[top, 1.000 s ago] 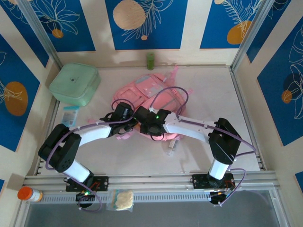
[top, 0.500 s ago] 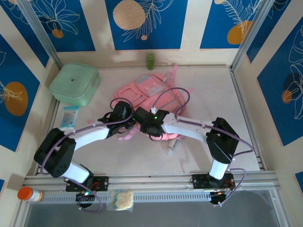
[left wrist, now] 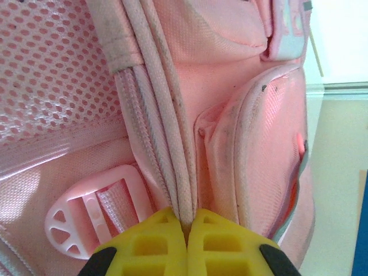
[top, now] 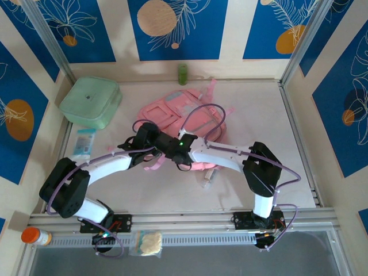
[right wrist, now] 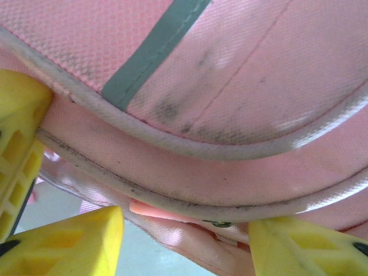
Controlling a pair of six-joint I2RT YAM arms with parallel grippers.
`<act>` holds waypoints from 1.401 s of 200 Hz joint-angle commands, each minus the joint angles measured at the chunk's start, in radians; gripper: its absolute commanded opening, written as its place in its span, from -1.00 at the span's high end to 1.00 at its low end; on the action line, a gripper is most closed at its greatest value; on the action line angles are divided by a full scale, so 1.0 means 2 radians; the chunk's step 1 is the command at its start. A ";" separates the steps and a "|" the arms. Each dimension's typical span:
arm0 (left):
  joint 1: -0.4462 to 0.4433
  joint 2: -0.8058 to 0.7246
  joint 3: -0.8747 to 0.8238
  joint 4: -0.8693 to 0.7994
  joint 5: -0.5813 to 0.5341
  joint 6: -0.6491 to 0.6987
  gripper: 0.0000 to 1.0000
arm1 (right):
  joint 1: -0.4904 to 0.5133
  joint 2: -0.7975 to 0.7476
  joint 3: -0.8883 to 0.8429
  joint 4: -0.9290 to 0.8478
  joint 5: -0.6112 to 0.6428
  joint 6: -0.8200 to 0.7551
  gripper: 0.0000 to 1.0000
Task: Pack books, pencil case, and school supplies into a backpack
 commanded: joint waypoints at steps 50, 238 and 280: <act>-0.005 -0.037 0.003 0.040 -0.027 0.004 1.00 | 0.013 -0.002 -0.003 -0.037 0.072 -0.013 -0.23; -0.005 -0.045 0.004 0.031 -0.040 0.021 1.00 | -0.027 -0.085 -0.084 0.029 -0.064 -0.142 0.16; -0.005 -0.045 0.002 0.031 -0.041 0.021 1.00 | -0.040 -0.065 -0.084 0.032 -0.094 -0.120 0.26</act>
